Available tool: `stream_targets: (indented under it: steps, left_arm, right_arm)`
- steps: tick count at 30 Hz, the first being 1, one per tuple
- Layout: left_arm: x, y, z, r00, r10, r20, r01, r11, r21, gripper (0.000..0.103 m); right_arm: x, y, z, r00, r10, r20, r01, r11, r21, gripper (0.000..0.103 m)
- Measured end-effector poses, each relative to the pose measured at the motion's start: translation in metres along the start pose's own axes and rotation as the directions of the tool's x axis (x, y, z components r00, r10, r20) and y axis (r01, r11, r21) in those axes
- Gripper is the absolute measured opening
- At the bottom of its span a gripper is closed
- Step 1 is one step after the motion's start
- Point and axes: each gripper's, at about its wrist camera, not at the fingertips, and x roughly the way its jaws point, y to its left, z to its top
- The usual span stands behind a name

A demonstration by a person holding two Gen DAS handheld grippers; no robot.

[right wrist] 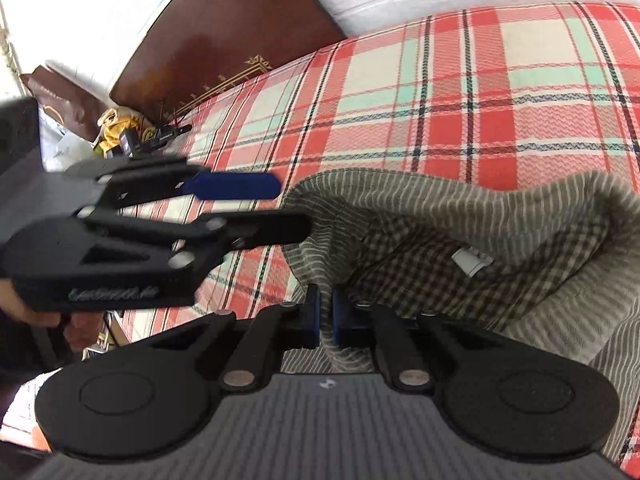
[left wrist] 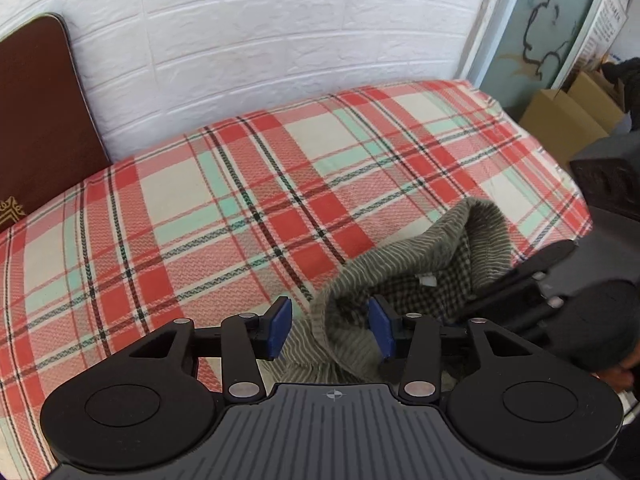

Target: Fold clothes

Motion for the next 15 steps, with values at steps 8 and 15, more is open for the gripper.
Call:
stream_targets:
  steps: [8, 15]
  left_arm:
    - [0.017, 0.011, -0.001, 0.986, -0.163, -0.043, 0.158, 0.982, -0.105, 0.0]
    - [0.02, 0.015, -0.007, 0.941, -0.338, -0.024, 0.323, 0.916, -0.237, 0.0]
  right_arm:
    - [-0.012, 0.001, -0.012, 1.0, -0.018, 0.024, 0.017, 1.0, 0.004, 0.007]
    - [-0.035, 0.0, -0.03, 0.997, -0.003, 0.071, 0.005, 1.0, -0.024, 0.007]
